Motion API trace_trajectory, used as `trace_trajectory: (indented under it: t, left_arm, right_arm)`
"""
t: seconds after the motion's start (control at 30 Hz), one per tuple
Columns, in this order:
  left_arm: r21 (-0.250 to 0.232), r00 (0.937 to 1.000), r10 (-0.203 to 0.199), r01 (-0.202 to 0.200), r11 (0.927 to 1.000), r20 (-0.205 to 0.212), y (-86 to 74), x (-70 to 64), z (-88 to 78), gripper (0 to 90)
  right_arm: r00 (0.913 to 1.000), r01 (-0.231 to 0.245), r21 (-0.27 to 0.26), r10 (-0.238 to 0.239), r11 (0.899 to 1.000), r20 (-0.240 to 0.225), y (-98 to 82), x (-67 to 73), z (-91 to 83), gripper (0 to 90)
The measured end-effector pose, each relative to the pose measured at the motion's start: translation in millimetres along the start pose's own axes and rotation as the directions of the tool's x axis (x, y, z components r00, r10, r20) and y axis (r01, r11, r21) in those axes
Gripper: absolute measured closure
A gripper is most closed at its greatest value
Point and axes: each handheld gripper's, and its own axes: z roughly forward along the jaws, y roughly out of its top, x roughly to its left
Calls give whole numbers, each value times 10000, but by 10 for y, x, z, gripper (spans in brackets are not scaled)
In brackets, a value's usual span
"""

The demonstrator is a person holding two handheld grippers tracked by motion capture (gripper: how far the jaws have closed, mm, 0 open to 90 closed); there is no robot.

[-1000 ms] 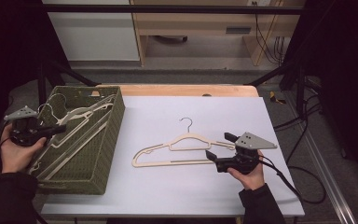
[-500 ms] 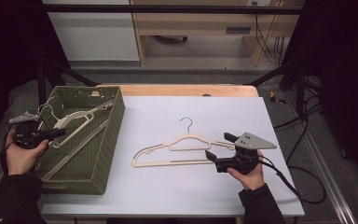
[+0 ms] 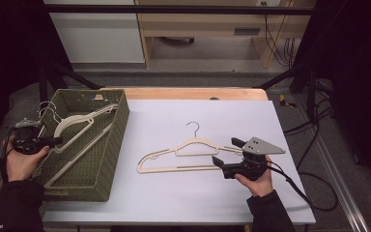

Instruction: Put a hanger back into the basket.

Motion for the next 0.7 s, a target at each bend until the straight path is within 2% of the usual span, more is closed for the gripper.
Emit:
trace_trajectory:
  t: [0.13,0.2,0.33,0.43,0.6,0.63,0.7]
  left_arm:
    - [206,9999,-98,99,9997,-75,-16,4,30,590]
    - [338,9999,6,-1,9994,-145,-23,12,43,571]
    - [595,9996,-137,151,9981,-242,-44,26,65,536]
    - [522,9992,-258,273,9983,-291,-53,24,65,513]
    - [337,9995,-236,243,9991,-214,-43,0,17,480]
    - [336,9998,-12,19,9994,-202,-35,1,-8,470]
    - [66,9999,-22,23,10000,-152,-18,-26,-55,456]
  right_arm:
    - [10000,-14,5,14,10000,3,0,0,0,75]
    - [10000,-16,9,16,10000,8,0,0,0,75]
    - [10000,21,30,-21,10000,-23,-1,-5,-1,74]
    - [10000,-8,0,8,10000,-5,0,-1,-3,74]
    - [10000,-10,-24,10,10000,-3,3,-6,-13,73]
    - [10000,-70,-58,70,10000,23,3,-3,-11,73]
    - [10000,-70,-63,70,10000,21,4,-7,-18,73]
